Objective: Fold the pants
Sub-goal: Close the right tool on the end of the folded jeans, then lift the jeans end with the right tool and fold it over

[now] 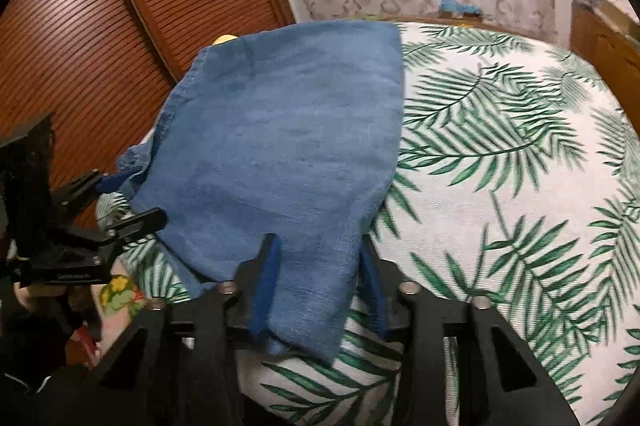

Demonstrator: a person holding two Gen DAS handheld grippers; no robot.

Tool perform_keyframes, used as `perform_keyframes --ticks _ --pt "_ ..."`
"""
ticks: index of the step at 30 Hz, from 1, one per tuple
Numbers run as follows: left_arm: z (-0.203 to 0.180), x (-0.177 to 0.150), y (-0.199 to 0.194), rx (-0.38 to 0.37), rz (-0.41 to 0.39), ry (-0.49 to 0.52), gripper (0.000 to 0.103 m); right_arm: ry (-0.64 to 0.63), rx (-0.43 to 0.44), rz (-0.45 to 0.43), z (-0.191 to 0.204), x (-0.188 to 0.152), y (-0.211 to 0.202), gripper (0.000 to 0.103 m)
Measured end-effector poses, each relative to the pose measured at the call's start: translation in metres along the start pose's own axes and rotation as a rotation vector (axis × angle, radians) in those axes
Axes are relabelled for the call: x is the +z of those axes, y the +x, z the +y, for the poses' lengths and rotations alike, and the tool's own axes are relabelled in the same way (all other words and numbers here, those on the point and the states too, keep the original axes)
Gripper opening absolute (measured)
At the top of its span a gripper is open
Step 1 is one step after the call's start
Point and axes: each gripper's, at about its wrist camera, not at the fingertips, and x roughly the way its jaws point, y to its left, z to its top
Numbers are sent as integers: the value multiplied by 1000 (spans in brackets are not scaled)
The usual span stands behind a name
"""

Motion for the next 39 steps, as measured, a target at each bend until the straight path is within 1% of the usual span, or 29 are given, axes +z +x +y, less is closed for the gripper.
perform_keyframes --ticks 3,6,9,10,13,16,19,22,25,28,33,34,39 --pt "0 0 1 3 0 4 86 -4 15 -22 3 4 -4 15" --pt "0 0 2 -1 -2 3 86 -22 49 -64 9 12 -14 12" --pt "2 0 -1 -17 -8 -11 86 -39 91 -105 15 22 -24 11" --pt "4 1 -4 -15 -17 -16 86 -53 91 -113 19 26 -26 11" --pt "19 3 -17 28 -52 -40 86 -121 57 -123 35 36 -27 11" --pt "39 2 -27 38 -61 -81 86 -159 63 -126 49 46 -25 11" --pt "56 -1 -33 69 -68 -104 86 -188 78 -139 60 56 -24 11" --pt "71 -2 -39 81 -73 -136 86 -219 98 -151 71 66 -20 11" --pt "82 -2 -48 101 -97 -156 86 -266 95 -152 84 77 -7 10" --pt "90 -1 -55 114 -115 -165 86 -301 109 -146 97 87 8 10" --pt "109 -5 -66 142 -138 -188 86 -335 166 -134 120 100 31 10" --pt "113 -6 -68 148 -140 -196 86 -340 178 -129 120 103 37 10" --pt "129 -12 -75 174 -145 -230 86 -383 233 -74 141 102 71 9"
